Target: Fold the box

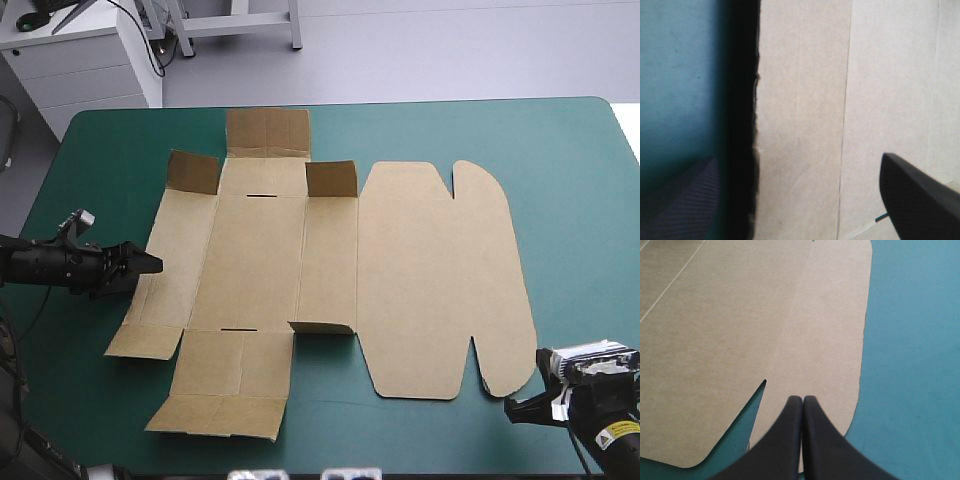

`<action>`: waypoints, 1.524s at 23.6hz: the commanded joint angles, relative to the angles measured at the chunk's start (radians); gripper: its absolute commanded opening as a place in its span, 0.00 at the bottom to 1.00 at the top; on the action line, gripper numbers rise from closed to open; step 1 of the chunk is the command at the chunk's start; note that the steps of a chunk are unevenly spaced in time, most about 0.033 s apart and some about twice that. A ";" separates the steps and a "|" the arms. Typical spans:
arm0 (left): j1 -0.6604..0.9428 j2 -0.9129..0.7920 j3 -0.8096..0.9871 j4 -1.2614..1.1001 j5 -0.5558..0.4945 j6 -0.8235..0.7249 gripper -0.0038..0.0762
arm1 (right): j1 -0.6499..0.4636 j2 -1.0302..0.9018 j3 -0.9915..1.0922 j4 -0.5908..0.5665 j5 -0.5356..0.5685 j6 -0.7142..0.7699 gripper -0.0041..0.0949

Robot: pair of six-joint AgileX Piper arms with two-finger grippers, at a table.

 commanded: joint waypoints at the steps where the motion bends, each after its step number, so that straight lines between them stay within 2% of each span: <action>1: 0.004 -0.040 -0.024 -0.053 0.020 -0.031 0.86 | -0.001 0.012 -0.028 0.001 -0.073 -0.004 0.02; 5: 0.018 -0.040 -0.055 -0.008 0.029 -0.042 0.86 | -0.001 0.012 -0.028 0.001 -0.073 -0.004 0.02; 12: 0.019 -0.040 -0.212 0.253 0.038 -0.147 0.86 | -0.001 0.012 -0.028 0.001 -0.073 -0.004 0.02; 16: 0.019 -0.034 -0.235 0.237 0.040 -0.158 0.86 | -0.001 0.012 -0.028 0.001 -0.073 -0.004 0.02; 19: 0.017 0.018 -0.235 0.205 0.101 -0.160 0.86 | -0.001 0.012 -0.028 0.001 -0.073 -0.004 0.02; 23: 0.013 0.071 -0.233 0.157 0.101 -0.189 0.86 | -0.001 0.012 -0.028 0.003 -0.071 -0.002 0.02; 28: -0.070 0.093 -0.233 0.123 0.101 -0.186 0.86 | -0.001 0.012 -0.028 0.003 -0.071 0.029 0.02; 36: -0.226 0.171 -0.199 0.123 0.101 -0.188 0.58 | -0.001 0.012 -0.028 0.003 -0.071 0.035 0.02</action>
